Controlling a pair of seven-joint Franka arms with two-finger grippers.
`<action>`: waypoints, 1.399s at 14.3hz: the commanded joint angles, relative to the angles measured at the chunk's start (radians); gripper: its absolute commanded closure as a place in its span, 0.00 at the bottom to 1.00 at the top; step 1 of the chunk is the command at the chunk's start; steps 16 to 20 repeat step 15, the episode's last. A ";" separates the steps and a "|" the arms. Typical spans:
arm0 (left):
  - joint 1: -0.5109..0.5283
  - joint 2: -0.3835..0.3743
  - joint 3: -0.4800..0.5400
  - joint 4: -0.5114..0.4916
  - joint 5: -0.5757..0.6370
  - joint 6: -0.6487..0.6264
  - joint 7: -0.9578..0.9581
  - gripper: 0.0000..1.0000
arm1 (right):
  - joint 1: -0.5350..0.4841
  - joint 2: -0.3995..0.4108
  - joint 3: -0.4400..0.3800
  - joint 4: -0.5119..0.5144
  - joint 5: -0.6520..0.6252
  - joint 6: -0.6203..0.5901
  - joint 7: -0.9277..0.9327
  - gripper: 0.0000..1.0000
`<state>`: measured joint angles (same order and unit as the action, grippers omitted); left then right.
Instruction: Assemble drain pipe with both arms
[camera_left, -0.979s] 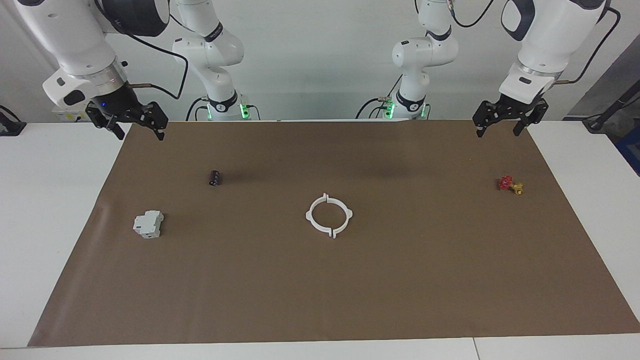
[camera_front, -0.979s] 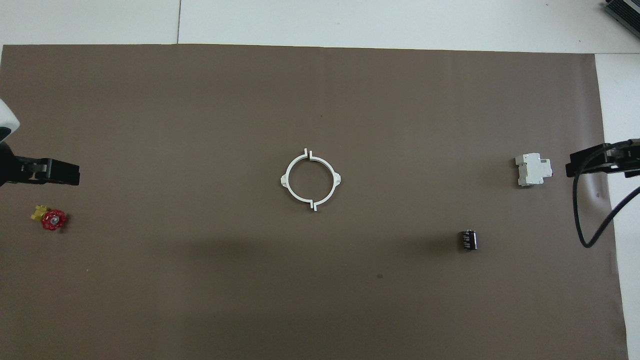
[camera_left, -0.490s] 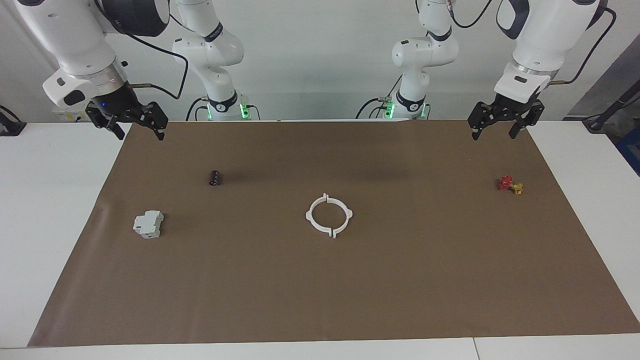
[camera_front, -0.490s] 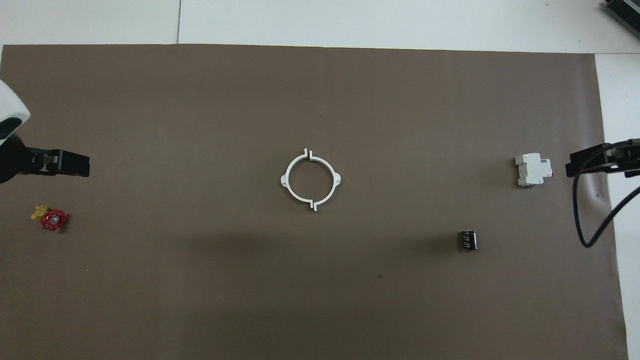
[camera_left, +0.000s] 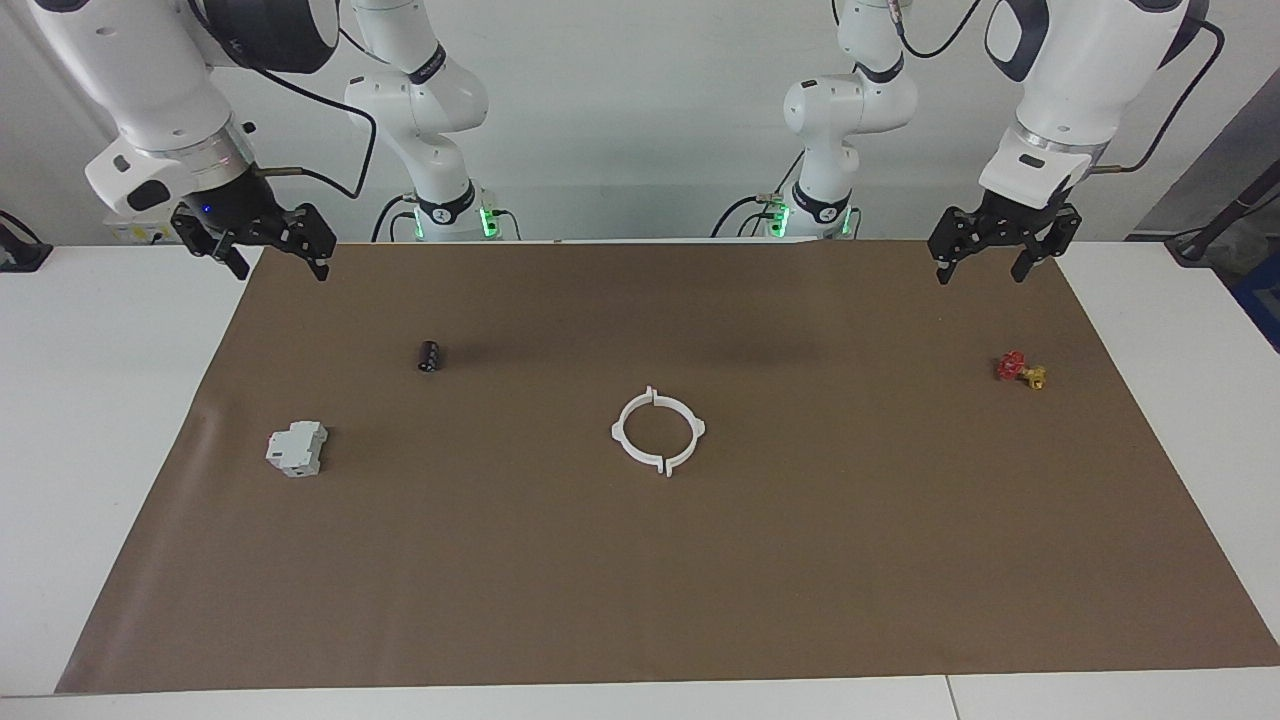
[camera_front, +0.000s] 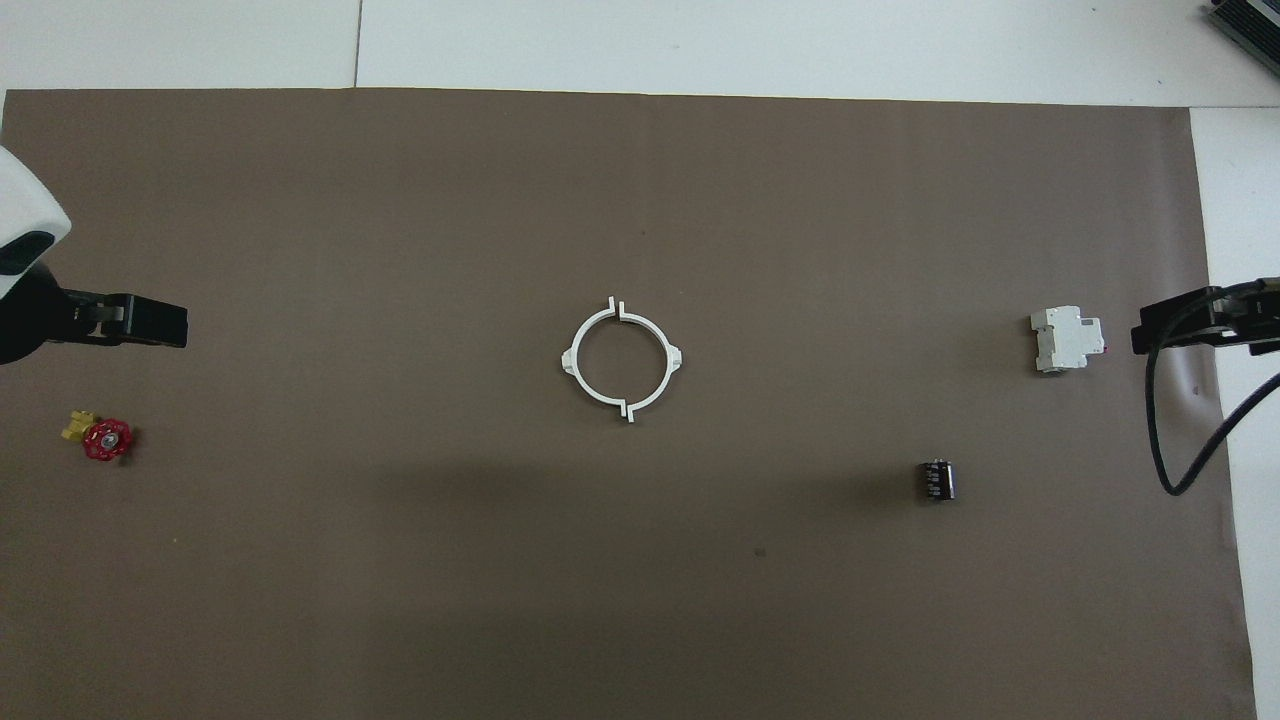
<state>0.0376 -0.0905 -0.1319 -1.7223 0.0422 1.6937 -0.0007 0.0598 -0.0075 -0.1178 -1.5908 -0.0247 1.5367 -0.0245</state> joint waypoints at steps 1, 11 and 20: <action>0.016 0.000 0.005 -0.002 -0.019 0.003 -0.001 0.00 | -0.002 -0.020 0.001 -0.017 0.002 0.005 0.012 0.00; 0.016 -0.005 0.005 -0.013 -0.019 0.000 0.011 0.00 | -0.002 -0.020 0.001 -0.017 0.002 0.005 0.012 0.00; 0.016 -0.006 0.005 -0.014 -0.018 0.000 0.011 0.00 | -0.002 -0.020 0.001 -0.017 0.002 0.005 0.012 0.00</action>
